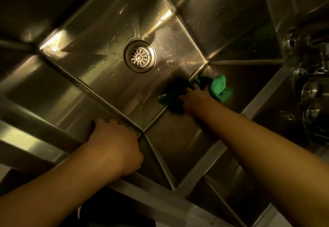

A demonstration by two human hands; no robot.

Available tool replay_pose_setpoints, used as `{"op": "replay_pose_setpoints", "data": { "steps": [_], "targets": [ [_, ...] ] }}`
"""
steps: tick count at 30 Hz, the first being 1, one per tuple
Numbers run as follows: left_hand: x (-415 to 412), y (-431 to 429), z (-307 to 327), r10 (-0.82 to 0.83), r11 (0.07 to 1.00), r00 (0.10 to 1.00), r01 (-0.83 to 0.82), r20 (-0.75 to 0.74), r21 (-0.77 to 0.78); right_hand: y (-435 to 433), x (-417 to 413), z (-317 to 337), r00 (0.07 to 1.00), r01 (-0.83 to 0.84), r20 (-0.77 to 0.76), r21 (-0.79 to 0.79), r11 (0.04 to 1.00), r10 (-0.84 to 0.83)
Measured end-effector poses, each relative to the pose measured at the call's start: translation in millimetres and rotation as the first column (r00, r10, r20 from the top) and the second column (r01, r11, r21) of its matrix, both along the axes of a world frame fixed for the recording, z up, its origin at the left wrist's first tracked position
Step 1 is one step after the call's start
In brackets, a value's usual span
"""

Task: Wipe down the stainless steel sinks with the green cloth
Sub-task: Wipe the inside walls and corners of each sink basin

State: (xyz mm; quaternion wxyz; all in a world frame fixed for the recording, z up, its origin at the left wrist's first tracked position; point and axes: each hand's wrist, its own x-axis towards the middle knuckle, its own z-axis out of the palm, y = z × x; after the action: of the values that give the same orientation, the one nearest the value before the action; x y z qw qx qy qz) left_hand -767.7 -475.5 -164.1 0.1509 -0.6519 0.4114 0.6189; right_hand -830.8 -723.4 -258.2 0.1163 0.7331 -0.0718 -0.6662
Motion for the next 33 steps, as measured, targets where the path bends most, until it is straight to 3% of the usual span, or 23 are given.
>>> {"op": "replay_pose_setpoints", "data": {
  "steps": [6, 11, 17, 20, 22, 27, 30, 33],
  "targets": [
    [-2.0, 2.1, -2.9, -0.005, 1.000, 1.000, 0.005, -0.002, -0.008, 7.1, -10.0, 53.9, 0.977, 0.141, 0.174, -0.090, 0.986, -0.123],
    [-1.8, 4.7, -5.9, 0.000, 1.000, 1.000, 0.000, -0.012, -0.018, 47.7, -30.1, 101.1, 0.975, 0.082, 0.213, -0.048, 0.995, -0.070],
    [-1.2, 3.7, -4.0, -0.013, 0.999, 1.000, 0.013, 0.011, -0.036, 111.4, -56.1, 95.1, 0.997, 0.075, 0.019, 0.192, 0.979, -0.080],
    [-1.4, 3.5, -2.7, -0.016, 0.999, 1.000, 0.017, 0.022, -0.049, 115.3, -49.4, 62.2, 0.991, 0.096, -0.112, 0.220, 0.971, -0.072],
    [-1.9, 3.0, -2.2, -0.016, 0.998, 0.999, 0.018, 0.029, -0.052, 100.6, -38.8, 42.7, 0.992, 0.077, -0.115, 0.216, 0.973, -0.053],
    [-1.9, 2.0, 0.5, -0.026, 0.998, 0.999, 0.028, 0.027, -0.064, 30.8, -2.2, 18.2, 0.991, 0.007, 0.136, 0.056, 0.998, -0.015],
    [-3.4, 4.0, 2.7, 0.014, 0.984, 0.998, -0.004, 0.061, -0.176, -4.4, 23.3, 14.0, 0.984, 0.003, 0.177, -0.109, 0.994, 0.016],
    [-0.8, 2.4, 6.1, 0.027, 0.943, 0.993, 0.012, 0.111, -0.331, -28.0, 45.6, 21.6, 0.972, -0.087, 0.203, -0.172, 0.981, 0.121]
  ]
}}
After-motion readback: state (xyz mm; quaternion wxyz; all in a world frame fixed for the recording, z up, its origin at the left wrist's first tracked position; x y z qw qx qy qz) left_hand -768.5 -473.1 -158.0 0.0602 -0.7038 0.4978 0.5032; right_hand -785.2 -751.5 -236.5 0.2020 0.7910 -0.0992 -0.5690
